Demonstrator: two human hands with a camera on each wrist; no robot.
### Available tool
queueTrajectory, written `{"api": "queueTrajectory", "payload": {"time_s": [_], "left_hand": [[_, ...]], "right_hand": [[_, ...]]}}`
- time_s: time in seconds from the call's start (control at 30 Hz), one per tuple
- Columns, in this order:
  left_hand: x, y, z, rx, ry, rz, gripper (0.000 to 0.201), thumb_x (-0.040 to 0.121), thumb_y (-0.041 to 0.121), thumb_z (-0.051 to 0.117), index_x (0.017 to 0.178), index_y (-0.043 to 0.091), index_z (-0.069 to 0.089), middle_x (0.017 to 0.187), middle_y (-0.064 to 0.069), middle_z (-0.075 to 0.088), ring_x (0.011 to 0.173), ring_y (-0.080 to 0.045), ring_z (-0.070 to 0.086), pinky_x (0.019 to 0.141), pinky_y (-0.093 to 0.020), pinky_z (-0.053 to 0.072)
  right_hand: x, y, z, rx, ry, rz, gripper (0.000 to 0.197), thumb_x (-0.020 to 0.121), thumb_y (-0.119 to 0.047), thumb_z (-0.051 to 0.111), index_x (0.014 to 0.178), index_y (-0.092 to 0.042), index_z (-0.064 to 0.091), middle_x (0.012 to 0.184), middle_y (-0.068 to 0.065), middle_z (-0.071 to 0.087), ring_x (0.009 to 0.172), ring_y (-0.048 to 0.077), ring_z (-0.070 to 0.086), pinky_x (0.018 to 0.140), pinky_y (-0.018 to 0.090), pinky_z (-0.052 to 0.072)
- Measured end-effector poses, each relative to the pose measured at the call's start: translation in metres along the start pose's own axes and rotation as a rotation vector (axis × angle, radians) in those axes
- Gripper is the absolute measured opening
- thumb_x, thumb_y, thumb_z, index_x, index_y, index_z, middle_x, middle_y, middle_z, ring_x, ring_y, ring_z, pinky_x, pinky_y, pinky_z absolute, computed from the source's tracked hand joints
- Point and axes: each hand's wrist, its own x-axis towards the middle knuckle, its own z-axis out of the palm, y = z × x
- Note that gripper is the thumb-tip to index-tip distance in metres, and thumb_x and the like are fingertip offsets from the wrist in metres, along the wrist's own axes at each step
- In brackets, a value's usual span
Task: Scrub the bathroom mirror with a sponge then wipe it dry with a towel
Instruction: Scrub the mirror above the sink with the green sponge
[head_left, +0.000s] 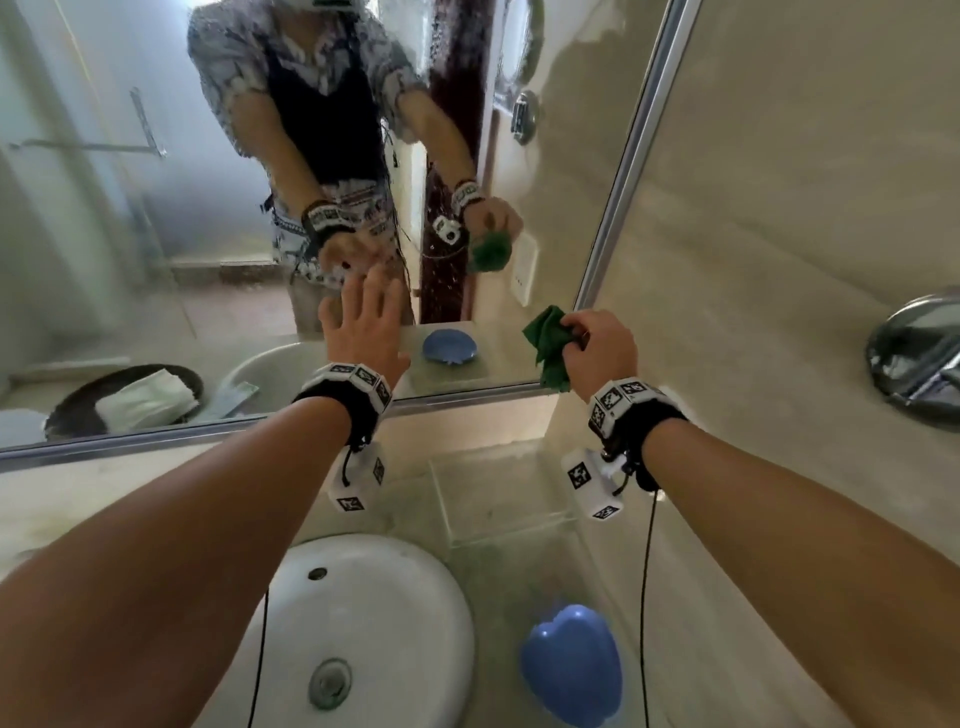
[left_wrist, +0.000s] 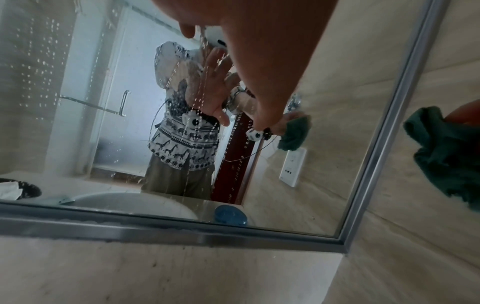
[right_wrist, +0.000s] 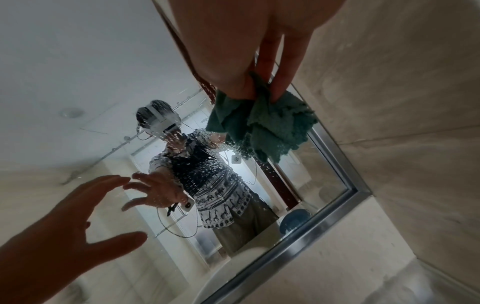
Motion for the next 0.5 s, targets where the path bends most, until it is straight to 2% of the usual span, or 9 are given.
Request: {"api": "queueTrajectory", "payload": {"time_s": [0.13,0.27,0.33,0.4,0.5], "left_hand": [[0.009,-0.005,0.023,0.017,-0.023,-0.019,0.108,0.078,0.042,0.078,0.157,0.018,0.009,0.164,-0.011,0.002,0.15,-0.037,0.002,0.116,-0.063,0.016],[0.018,-0.013,0.045,0.099,0.11,0.003,0.133,0.063,0.04,0.087,0.157,0.018,-0.004,0.165,-0.01,-0.005,0.15,-0.038,-0.001,0.114,-0.067,0.007],[0.022,-0.015,0.051,0.157,0.139,0.002,0.134,0.063,0.044,0.086,0.158,0.02,-0.005,0.164,-0.01,-0.01,0.15,-0.036,-0.008,0.113,-0.071,0.009],[0.026,-0.017,0.055,0.193,0.151,-0.001,0.131,0.064,0.048,0.084,0.158,0.02,-0.003,0.164,-0.009,-0.014,0.148,-0.035,-0.016,0.111,-0.073,0.009],[0.031,-0.018,0.063,0.223,0.145,-0.012,0.131,0.066,0.054,0.081,0.158,0.019,-0.005,0.161,-0.009,-0.022,0.145,-0.035,-0.024,0.109,-0.075,0.009]], "right_hand": [[0.046,0.006,0.011,0.017,0.083,0.005,0.03,0.082,-0.002,0.058,0.106,-0.015,0.07,0.105,0.007,0.065,0.097,0.025,0.061,0.087,0.037,0.053],[0.103,0.01,0.022,0.037,0.189,-0.029,0.027,0.082,-0.001,0.057,0.101,-0.014,0.07,0.108,0.009,0.062,0.101,0.024,0.057,0.089,0.031,0.048],[0.123,0.013,0.031,0.049,0.23,-0.038,0.029,0.08,0.002,0.054,0.1,-0.013,0.07,0.109,0.009,0.061,0.102,0.025,0.056,0.09,0.029,0.045],[0.133,0.02,0.046,0.039,0.244,-0.053,0.03,0.078,0.003,0.054,0.098,-0.013,0.069,0.109,0.009,0.061,0.1,0.027,0.057,0.089,0.033,0.047],[0.123,0.037,0.075,-0.03,0.21,-0.065,0.024,0.075,0.003,0.056,0.089,-0.013,0.066,0.105,0.01,0.06,0.096,0.031,0.053,0.081,0.036,0.042]]}}
